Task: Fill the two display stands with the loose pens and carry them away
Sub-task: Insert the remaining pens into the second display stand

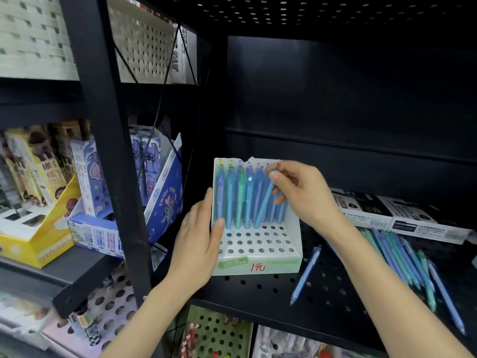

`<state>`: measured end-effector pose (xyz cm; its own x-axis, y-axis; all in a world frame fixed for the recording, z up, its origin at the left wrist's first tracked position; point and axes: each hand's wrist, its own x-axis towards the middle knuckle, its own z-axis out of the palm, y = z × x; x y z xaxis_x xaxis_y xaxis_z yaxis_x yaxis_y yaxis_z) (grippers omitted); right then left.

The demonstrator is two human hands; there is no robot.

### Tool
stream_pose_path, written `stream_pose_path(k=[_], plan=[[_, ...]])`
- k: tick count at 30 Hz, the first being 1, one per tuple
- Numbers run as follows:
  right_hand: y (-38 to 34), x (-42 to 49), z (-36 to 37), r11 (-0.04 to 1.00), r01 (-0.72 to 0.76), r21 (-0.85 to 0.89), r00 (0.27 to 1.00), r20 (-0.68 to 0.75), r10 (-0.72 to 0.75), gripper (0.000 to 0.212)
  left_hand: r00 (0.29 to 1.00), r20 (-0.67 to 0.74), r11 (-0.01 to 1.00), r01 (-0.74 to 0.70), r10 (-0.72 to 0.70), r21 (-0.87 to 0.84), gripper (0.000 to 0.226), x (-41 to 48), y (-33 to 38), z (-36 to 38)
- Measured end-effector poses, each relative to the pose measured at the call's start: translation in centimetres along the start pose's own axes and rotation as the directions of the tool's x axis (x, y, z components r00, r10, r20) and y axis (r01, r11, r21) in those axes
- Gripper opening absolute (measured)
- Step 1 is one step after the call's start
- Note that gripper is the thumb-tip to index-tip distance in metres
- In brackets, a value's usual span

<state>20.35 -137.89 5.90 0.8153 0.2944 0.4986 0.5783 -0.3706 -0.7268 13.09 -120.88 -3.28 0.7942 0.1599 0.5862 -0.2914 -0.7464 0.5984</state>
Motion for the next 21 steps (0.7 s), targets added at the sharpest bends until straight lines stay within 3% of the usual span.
stream_pose_path(k=[4, 9, 14, 18, 21], plan=[[0.1, 0.2, 0.7, 1.0, 0.007, -0.018, 1.0, -0.006, -0.007, 0.018, 1.0, 0.004, 1.0, -0.007, 0.007, 0.013, 0.058, 0.0, -0.2, 0.2], [0.2, 0.0, 2.1, 0.977, 0.052, -0.206, 0.997, -0.042, -0.061, 0.019, 1.0, 0.0, 1.0, 0.002, -0.002, 0.03, 0.058, 0.2, -0.6, 0.1], [0.0, -1.0, 0.6, 0.979, 0.048, -0.196, 0.99, -0.122, -0.073, 0.034, 0.996, -0.078, 0.992, 0.053, -0.044, 0.118, 0.054, 0.7, -0.9, 0.0], [2.0, -3.4, -4.0, 0.964, -0.055, -0.26, 0.967, -0.254, -0.013, 0.019, 0.96, -0.269, 0.968, -0.011, 0.081, 0.251, 0.042, 0.2, 0.5, -0.2], [4.7, -5.8, -7.4, 0.921, -0.195, -0.337, 0.955, -0.28, 0.1, 0.013, 0.94, -0.282, 0.97, -0.135, 0.19, 0.203, 0.033, -0.5, 3.7, 0.5]])
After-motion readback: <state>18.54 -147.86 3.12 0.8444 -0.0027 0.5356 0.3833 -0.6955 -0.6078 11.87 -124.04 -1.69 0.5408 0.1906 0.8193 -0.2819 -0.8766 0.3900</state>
